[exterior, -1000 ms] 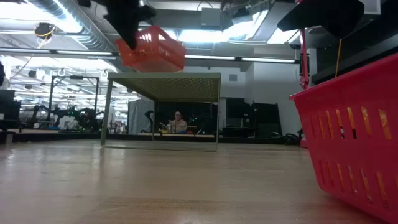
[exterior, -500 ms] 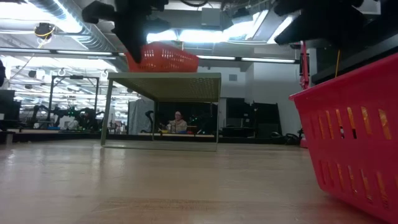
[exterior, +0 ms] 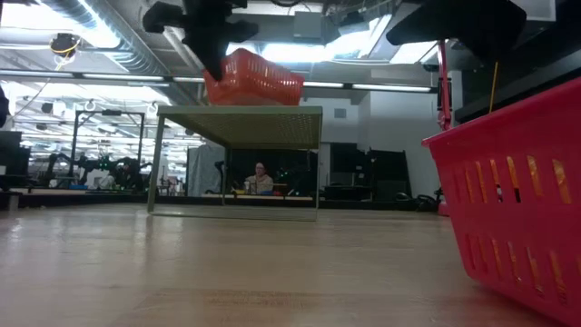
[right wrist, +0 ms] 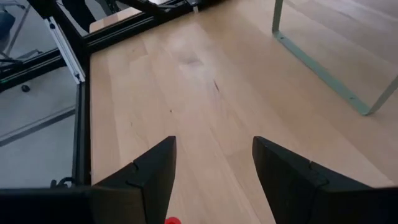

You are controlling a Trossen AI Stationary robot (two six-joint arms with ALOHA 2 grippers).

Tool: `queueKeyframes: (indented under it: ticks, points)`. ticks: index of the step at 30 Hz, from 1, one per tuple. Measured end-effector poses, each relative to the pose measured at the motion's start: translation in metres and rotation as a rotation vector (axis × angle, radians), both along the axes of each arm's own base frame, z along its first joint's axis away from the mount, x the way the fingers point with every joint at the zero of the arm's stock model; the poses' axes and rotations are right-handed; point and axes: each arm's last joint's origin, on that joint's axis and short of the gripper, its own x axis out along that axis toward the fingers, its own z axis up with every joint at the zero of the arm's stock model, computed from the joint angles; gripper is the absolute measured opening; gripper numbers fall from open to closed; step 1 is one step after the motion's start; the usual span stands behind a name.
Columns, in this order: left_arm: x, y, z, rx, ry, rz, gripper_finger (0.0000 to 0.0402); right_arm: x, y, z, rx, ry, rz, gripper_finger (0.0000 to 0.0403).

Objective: Pick & Place Office Desk Supplies
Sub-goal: Put the orange bin on the shelf

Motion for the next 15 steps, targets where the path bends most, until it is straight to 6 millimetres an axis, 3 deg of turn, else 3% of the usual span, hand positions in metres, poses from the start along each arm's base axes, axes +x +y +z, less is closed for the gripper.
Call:
queueKeyframes:
  ticks: [6,15]
  points:
    - [-0.006,0.019,0.011,-0.059,-0.045,0.046,0.0003,0.001,0.000,0.001,0.008,-0.009,0.000,0.0215]
    - [0.006,0.022,-0.003,-0.073,0.016,0.040,0.0003,0.000,0.001,0.001,0.011,-0.004,0.006,0.0215]
